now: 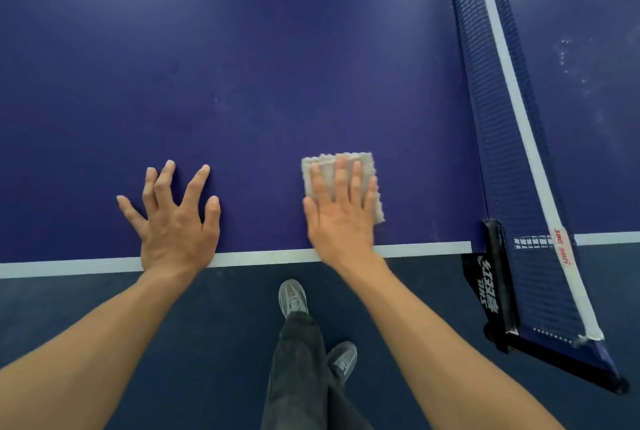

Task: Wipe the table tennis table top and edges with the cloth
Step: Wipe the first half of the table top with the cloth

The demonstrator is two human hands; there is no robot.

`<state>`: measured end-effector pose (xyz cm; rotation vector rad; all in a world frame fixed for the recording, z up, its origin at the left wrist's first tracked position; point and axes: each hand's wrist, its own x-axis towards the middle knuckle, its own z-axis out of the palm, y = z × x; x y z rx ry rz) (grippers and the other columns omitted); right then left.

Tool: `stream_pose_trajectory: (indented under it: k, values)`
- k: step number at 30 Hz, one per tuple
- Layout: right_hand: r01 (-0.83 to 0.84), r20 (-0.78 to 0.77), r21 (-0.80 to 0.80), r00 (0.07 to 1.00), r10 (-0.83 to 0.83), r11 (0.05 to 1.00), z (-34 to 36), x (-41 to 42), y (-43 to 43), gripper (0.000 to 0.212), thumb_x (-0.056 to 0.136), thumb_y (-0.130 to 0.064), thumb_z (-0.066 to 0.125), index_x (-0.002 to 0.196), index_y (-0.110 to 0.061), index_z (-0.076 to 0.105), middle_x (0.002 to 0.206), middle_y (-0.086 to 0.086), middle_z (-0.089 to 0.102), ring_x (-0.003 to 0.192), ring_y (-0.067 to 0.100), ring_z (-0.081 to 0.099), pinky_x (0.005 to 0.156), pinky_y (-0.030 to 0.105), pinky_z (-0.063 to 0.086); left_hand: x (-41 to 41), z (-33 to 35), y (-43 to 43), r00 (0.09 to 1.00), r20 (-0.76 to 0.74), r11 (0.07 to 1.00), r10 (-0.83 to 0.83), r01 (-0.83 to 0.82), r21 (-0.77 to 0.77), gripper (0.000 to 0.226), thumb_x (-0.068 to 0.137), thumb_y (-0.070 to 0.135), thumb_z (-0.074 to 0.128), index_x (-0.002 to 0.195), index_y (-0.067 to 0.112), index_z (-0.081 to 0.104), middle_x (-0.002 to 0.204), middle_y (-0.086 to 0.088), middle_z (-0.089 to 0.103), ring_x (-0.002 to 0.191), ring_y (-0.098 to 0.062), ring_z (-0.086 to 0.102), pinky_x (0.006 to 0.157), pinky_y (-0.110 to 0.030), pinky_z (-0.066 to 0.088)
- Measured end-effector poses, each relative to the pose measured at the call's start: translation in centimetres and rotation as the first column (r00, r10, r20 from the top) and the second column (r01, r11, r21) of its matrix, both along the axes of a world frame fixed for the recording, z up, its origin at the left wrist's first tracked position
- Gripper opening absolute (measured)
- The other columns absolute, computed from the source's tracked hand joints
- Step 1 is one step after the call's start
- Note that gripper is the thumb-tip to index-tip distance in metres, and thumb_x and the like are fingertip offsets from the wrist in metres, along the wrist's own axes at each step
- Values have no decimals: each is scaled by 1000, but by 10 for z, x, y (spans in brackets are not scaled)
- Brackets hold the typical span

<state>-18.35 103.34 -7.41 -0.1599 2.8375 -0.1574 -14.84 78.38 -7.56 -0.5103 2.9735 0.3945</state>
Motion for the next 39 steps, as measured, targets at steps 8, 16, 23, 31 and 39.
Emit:
stream_pose_trajectory:
  k: [8,16,23,31,39]
  values:
    - [-16,-53,-105,999,11,994,-4,-8,-39,63,109,-51,19,167,-34,3,175,8,-13,160,30,-19,126,56,-12,0,-4,-4,1000,-7,1000,-16,16,-14,59,100,57,25,157,40,30,167,-6,11,158,-30,2,120,-69,-6]
    - [698,16,-19,717,-697,716,3,57,82,66,108,-48,18,168,-26,0,172,18,-15,159,39,-17,127,60,-8,4,-8,-3,1000,8,999,-15,16,-29,62,99,60,22,158,40,29,168,-7,8,158,-30,1,120,-71,-5]
    - [261,-90,-123,958,-273,957,-3,42,-66,65,109,-46,17,168,-24,-1,172,21,-14,159,39,-18,127,60,-7,3,-5,-2,999,30,1000,-12,12,-17,63,98,58,18,158,40,27,168,-7,7,158,-31,-1,120,-71,-6]
    - [487,-36,2,873,-487,873,-5,51,29,65,109,-50,17,167,-31,-3,174,15,-11,160,37,-11,128,60,-5,2,-4,-4,999,50,1000,-13,13,0,55,105,46,38,159,38,27,169,-8,6,158,-31,-3,119,-72,-7]
    - [728,7,20,685,-728,685,6,-36,99,64,110,-49,15,166,-28,-8,172,20,-15,159,39,-18,126,57,-12,0,-1,-6,998,47,999,-33,32,12,57,104,51,28,159,38,26,168,-9,5,158,-32,-3,118,-72,-8]
